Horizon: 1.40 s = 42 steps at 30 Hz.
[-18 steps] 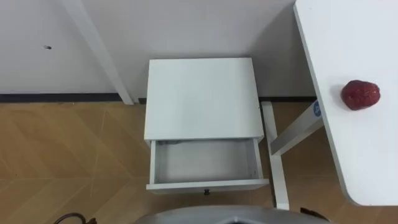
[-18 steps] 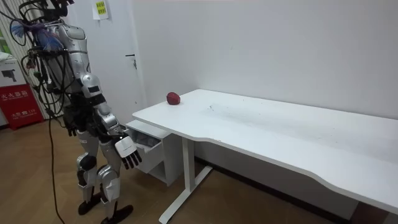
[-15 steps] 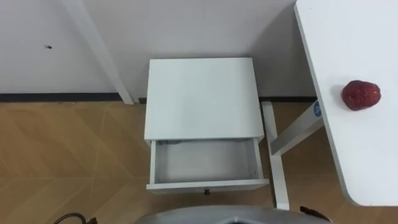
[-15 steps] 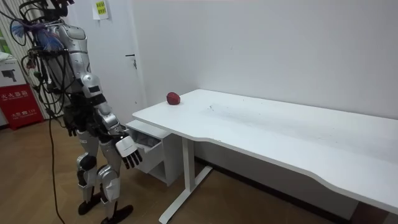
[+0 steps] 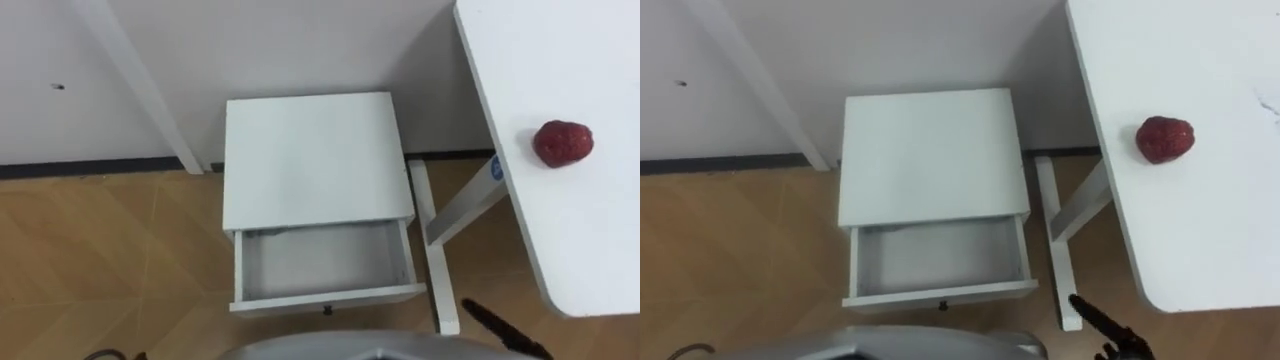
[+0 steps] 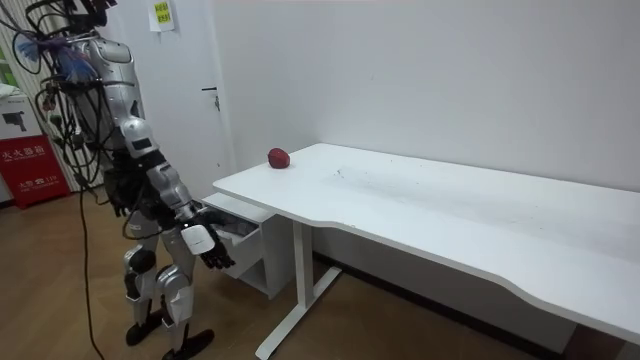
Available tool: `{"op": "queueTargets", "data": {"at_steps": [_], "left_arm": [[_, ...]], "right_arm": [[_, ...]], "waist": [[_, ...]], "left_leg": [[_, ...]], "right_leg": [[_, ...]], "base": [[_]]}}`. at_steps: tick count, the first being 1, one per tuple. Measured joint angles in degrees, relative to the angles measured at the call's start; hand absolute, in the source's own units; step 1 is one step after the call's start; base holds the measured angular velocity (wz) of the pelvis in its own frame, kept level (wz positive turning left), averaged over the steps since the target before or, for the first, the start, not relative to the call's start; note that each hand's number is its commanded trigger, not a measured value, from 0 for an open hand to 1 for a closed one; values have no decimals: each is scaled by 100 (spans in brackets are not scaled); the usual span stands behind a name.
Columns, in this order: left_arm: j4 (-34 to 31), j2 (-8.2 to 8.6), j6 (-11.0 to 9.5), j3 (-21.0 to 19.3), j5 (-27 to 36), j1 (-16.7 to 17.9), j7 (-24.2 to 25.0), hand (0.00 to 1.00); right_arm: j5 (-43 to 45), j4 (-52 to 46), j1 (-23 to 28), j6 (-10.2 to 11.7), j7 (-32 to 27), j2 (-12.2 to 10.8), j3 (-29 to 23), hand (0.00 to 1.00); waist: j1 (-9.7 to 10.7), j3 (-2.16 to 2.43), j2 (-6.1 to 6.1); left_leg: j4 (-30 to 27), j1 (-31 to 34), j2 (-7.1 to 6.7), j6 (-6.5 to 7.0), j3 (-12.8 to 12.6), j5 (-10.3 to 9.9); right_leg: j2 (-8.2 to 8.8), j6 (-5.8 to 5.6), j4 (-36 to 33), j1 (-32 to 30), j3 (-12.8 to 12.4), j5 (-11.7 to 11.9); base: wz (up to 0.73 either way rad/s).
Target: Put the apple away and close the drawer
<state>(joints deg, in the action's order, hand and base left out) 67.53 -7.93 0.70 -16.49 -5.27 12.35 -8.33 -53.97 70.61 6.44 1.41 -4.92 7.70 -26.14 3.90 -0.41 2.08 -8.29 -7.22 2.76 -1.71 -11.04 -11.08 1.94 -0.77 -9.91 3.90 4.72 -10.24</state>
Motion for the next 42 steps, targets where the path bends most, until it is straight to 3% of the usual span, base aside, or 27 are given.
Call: {"op": "queueTargets", "data": {"at_steps": [2, 4, 7, 11, 14, 19, 23, 29, 34, 42], "left_arm": [[10, -19, -27, -183, -41, 63, -1, 0], [12, -156, -26, -182, -68, 122, -2, 0], [-6, -266, -26, -192, -68, 152, -14, 0], [-23, -271, -10, -196, -106, 209, -2, 0], [-84, -271, 1, -492, -227, 265, 4, 0], [-193, -274, -1, -812, -354, 307, 15, 0], [-283, -273, 5, -809, -448, 321, 142, 0], [-351, -274, 6, -783, -510, 390, 130, 0], [-364, -283, -8, -471, -568, 402, 121, 0], [-371, -306, -32, 35, -566, 312, 184, 0]], "right_arm": [[-907, -187, 66, 4, -107, 0, -454, 0], [-1764, -420, 158, 72, -314, 6, -786, 0], [-2141, -429, 136, 196, -572, 41, -1143, 0], [-2324, -600, 84, 235, -957, 60, -1383, 0], [-2533, -1062, 75, 295, -1321, 100, -1831, 0], [-2542, -1566, -14, 611, -1829, 471, -2312, 0], [-2425, -2546, -40, 708, -2287, 544, -2467, 0], [-1400, -4070, -153, 937, -3311, 757, -2463, 0], [479, -5280, -277, 1070, -4185, 950, -2032, 0], [2652, -6070, -298, 1107, -4478, 1097, -1328, 0]], "waist": [[63, -6, 3], [105, 1, 7], [174, 6, 25], [255, 34, 40], [377, 52, 80], [413, 50, 119], [438, 49, 133], [528, 48, 175], [479, 16, 254], [191, 19, 318]], "left_leg": [[0, -34, 21, -13, -7, -43], [-1, -37, 47, -8, -45, -71], [-2, -30, 48, -6, -65, -72], [-3, 15, 49, -4, -131, -73], [-20, -5, 46, -1, -151, -75], [-37, -33, 40, 0, -168, -74], [-54, 126, 41, 5, -221, -70], [-99, 197, 43, 5, -204, -70], [-103, 268, 43, 5, -204, -70], [-105, 442, 51, 5, -204, -70]], "right_leg": [[-20, 6, 10, 10, -6, -6], [-44, 7, -1, 0, -13, -6], [-43, 7, -53, -25, -29, -7], [-44, 9, -111, -101, -90, -9], [-37, 10, -189, -104, -86, -38], [-38, 5, -179, -119, -144, -45], [-37, 4, -257, -304, -183, -45], [-35, 6, -274, -375, -149, -45], [-37, 6, -263, -423, -145, -44], [-43, 18, -263, -599, -140, -13]], "base": [[-6], [-2], [0], [-9], [0], [-2], [-6], [2], [0], [-1]]}}
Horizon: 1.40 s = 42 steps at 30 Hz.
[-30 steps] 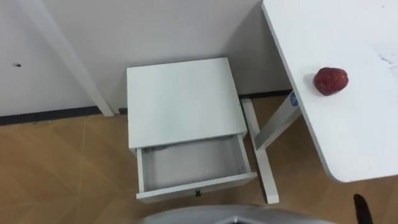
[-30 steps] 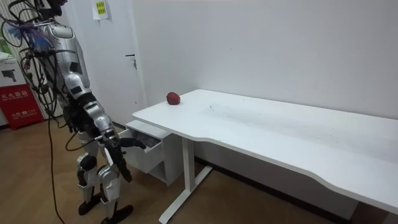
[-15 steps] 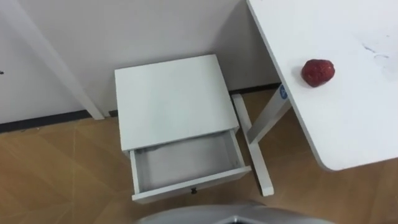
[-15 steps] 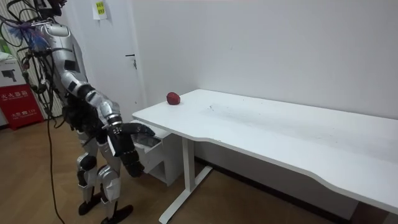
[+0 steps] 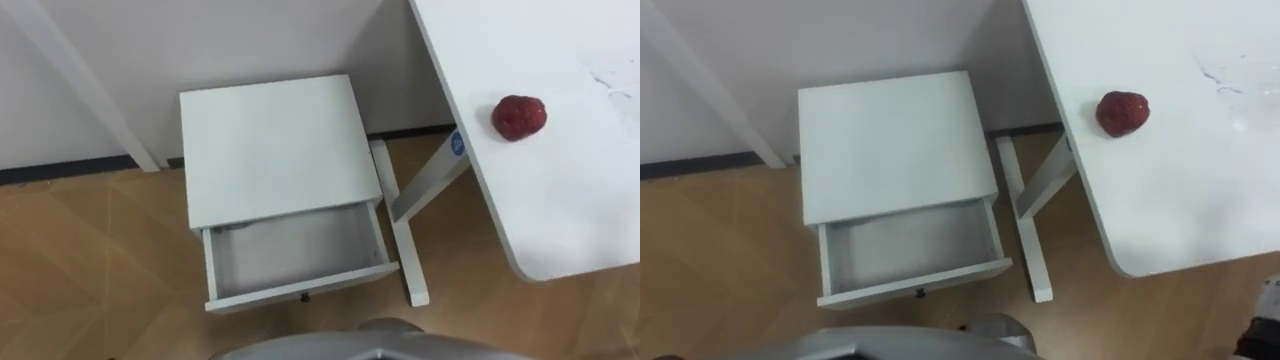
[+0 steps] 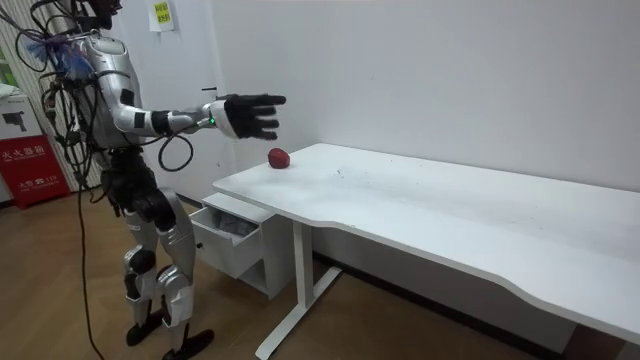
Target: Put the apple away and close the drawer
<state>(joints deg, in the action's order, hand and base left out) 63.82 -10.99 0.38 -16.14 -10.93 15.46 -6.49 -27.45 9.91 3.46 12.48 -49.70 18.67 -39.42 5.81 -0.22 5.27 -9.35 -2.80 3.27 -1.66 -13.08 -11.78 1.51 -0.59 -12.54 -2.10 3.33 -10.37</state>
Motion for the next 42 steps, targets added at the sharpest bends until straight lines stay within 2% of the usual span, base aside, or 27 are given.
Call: {"op": "queueTargets", "data": {"at_steps": [4, 8, 12, 16, 20, 26, 32, 34, 36, 42], "left_arm": [[3, -14, -1, 287, -28, -21, 59, 0], [5, -16, -11, 292, -114, -14, 67, 0], [21, -9, -10, 413, -111, -10, 67, 0], [19, -9, -17, 471, -112, -19, 66, 0], [30, -11, -12, 501, -111, -11, 68, 0], [35, -7, -14, 565, -108, -12, 84, 0], [30, -3, -24, 601, -110, -72, 83, 0], [38, -4, -20, 597, -113, -60, 83, 0], [33, -2, -15, 623, -110, -79, 79, 0], [57, 0, -11, 629, -109, -71, 44, 0]], "right_arm": [[687, -262, 0, -53, 314, 52, 548, 0], [1352, -506, 21, -139, 635, 73, 881, 0], [1643, -507, 61, -212, 1042, 82, 1414, 0], [1676, -506, 66, -257, 1442, 82, 1806, 0], [1824, -504, 149, -258, 1651, 81, 2012, 0], [1880, -383, 246, -257, 1904, 81, 2053, 0], [2089, 56, 434, -272, 2541, 76, 2356, 0], [2147, 64, 478, -393, 2733, 68, 2481, 0], [2150, 65, 545, -399, 2936, 55, 2529, 0], [2633, 67, 639, -399, 3165, 0, 2654, 0]], "waist": [[-82, 0, -27], [-166, 18, -61], [-294, -18, -45], [-317, -29, -47], [-340, -31, -55], [-425, -22, -59], [-461, 17, -102], [-471, 18, -119], [-450, 12, -132], [-461, 5, -45]], "left_leg": [[-1, 13, 1, 0, -2, 0], [-1, 4, 3, 0, -3, 0], [2, -112, 7, 0, -31, 0], [2, -103, 9, 0, -29, 0], [0, -134, 15, 0, -12, 0], [17, -199, 14, 0, -14, -1], [18, -221, 12, 0, 4, -1], [19, -230, 13, 0, 22, -1], [19, -216, 13, 0, 62, -1], [6, -199, 13, 0, 62, 0]], "right_leg": [[-1, 0, -1, 4, 0, 3], [-2, 0, -1, 25, 8, 3], [-1, 0, 8, 135, 2, 3], [-1, -1, 15, 144, 18, 16], [4, -6, 108, 231, 81, 58], [-3, -12, 194, 321, 90, 76], [2, -11, 193, 324, 98, 77], [3, -11, 192, 328, 98, 76], [7, -11, 193, 330, 137, 76], [7, -10, 192, 325, 142, 77]], "base": [[-1], [-1], [-2], [3], [6], [2], [0], [-2], [6], [1]]}}
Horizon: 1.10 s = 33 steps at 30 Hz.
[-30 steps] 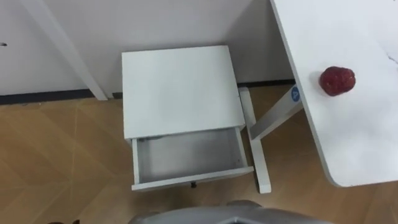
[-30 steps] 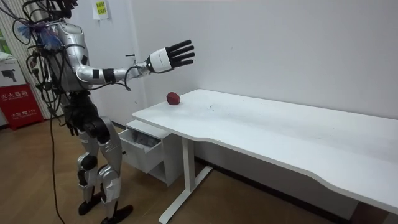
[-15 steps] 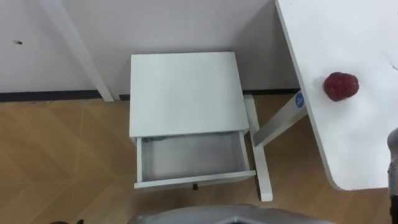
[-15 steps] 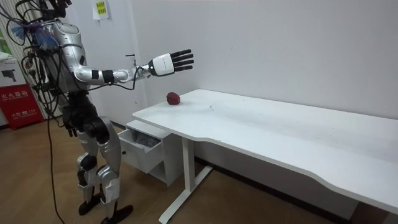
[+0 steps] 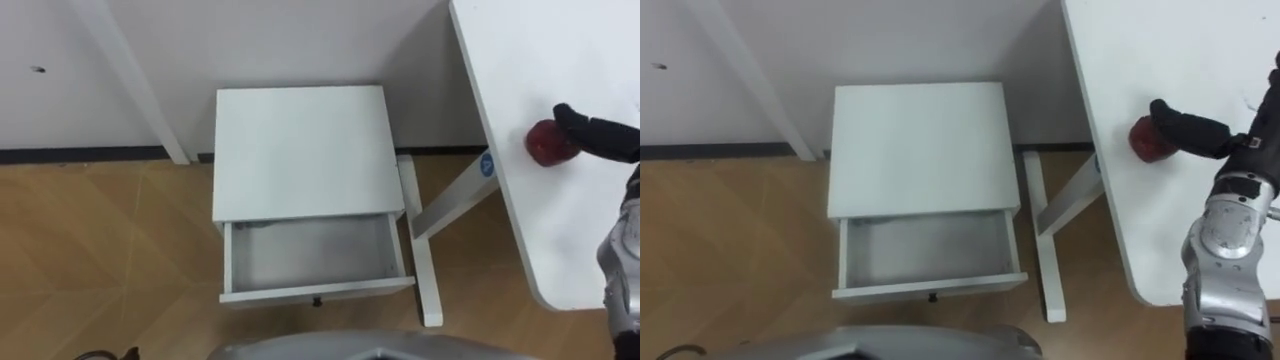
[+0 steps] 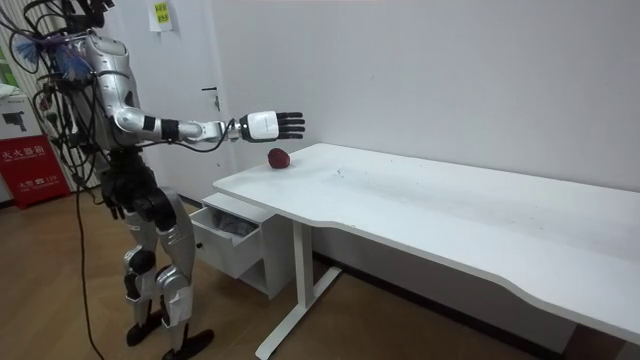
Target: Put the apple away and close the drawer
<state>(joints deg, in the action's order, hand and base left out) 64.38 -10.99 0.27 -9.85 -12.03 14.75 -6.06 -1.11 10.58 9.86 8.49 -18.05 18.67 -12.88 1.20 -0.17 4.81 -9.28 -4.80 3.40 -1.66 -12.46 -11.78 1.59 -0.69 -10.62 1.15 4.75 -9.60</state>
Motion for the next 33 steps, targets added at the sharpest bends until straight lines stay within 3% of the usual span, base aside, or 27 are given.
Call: {"op": "queueTargets", "data": {"at_steps": [5, 18, 27, 33], "left_arm": [[65, -2, 15, 165, -1, 3, -6, 0], [95, -2, 14, 335, 1, -27, 28, 0], [88, -2, 1, 321, -144, -4, 69, 0], [82, -4, 4, 322, -146, 33, 77, 0]], "right_arm": [[188, 1, 83, -13, 198, -22, 168, 0], [638, 2, 82, -13, 457, -42, 406, 0], [638, 490, 20, 23, 742, -49, 496, 0], [827, 970, -26, 27, 778, -47, 482, 0]], "waist": [[-5, 3, 85], [-11, -24, -3], [-59, 13, -71], [-20, 32, -25]], "left_leg": [[-3, 12, -2, 0, 1, 0], [-5, 57, 3, 0, 10, 0], [-15, -13, 9, 0, 7, 0], [-9, -67, 11, 2, 6, -4]], "right_leg": [[5, 1, 3, -1, 8, 1], [5, 2, 1, -2, 34, 2], [5, 8, 0, 83, 41, 7], [3, 10, 4, 91, 36, 8]], "base": [[0], [0], [0], [0]]}}
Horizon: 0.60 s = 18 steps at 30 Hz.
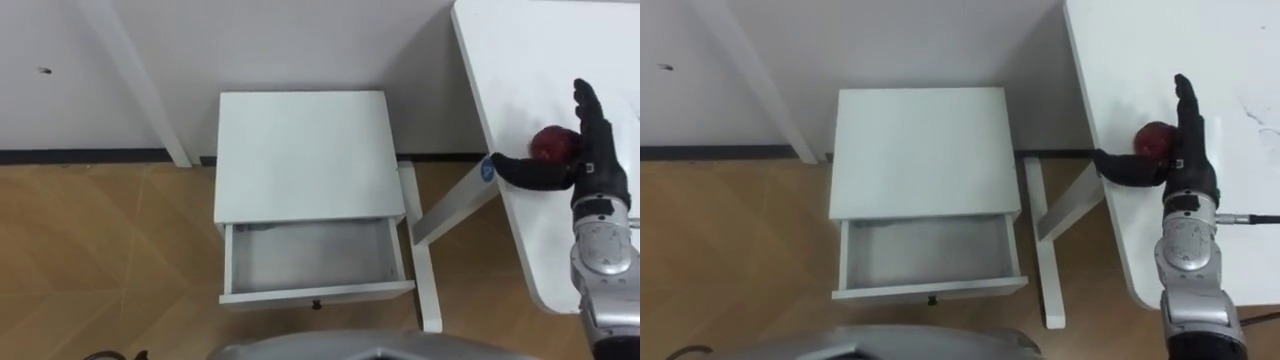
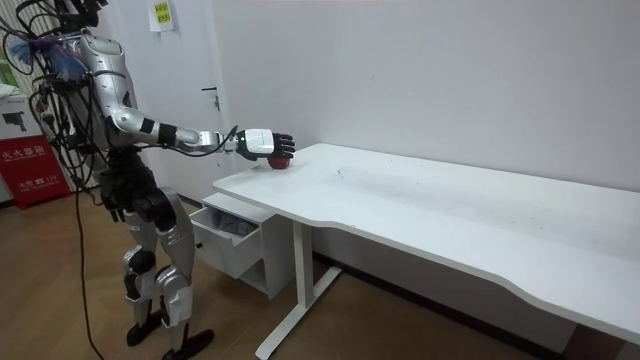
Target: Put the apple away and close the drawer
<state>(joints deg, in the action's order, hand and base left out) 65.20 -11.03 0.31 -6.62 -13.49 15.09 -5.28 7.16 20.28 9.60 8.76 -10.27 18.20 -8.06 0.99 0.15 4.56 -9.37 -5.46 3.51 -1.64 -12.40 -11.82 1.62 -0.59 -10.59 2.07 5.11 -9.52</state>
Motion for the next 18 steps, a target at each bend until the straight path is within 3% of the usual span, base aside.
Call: {"op": "queueTargets", "data": {"at_steps": [10, 11, 12, 13, 17, 18], "left_arm": [[-13, -44, -2, 9, -78, 14, 0, 0], [-16, -47, -2, 9, -86, 15, 0, 0], [-25, -48, -1, 9, -113, 15, -1, 0], [-36, -48, -1, 9, -119, 16, -1, 0], [-46, -48, -1, 6, -124, 17, -1, 0], [-68, -49, -1, 7, -124, 14, -1, 0]], "right_arm": [[14, 400, -68, 0, 44, -17, -14, 0], [13, 428, -68, 0, 47, -17, -11, 55], [12, 524, -78, -1, 53, -22, -8, 69], [8, 609, -94, -1, 54, -46, -6, 98], [28, 719, -183, 18, 52, -74, -4, 100], [151, 746, -174, 120, 52, -78, 11, 100]], "waist": [[23, 7, 34], [20, 7, 34], [15, 7, 34], [14, 5, 35], [12, -3, 29], [24, -5, 32]], "left_leg": [[12, -7, 0, 3, 2, -2], [12, -8, -1, 3, 1, -2], [11, -9, -1, 3, 1, -2], [11, -10, -1, 3, 1, -2], [10, -21, -1, 3, 12, -2], [13, -16, 0, 5, 33, -6]], "right_leg": [[-2, 1, 8, 13, 12, 9], [-1, 1, 7, 18, 12, 9], [1, 0, 4, 29, 15, 9], [2, 0, 1, 37, 15, 9], [3, 0, 0, 29, 28, 9], [4, 0, 2, 21, 37, 9]], "base": [[0], [0], [0], [0], [0], [0]]}}
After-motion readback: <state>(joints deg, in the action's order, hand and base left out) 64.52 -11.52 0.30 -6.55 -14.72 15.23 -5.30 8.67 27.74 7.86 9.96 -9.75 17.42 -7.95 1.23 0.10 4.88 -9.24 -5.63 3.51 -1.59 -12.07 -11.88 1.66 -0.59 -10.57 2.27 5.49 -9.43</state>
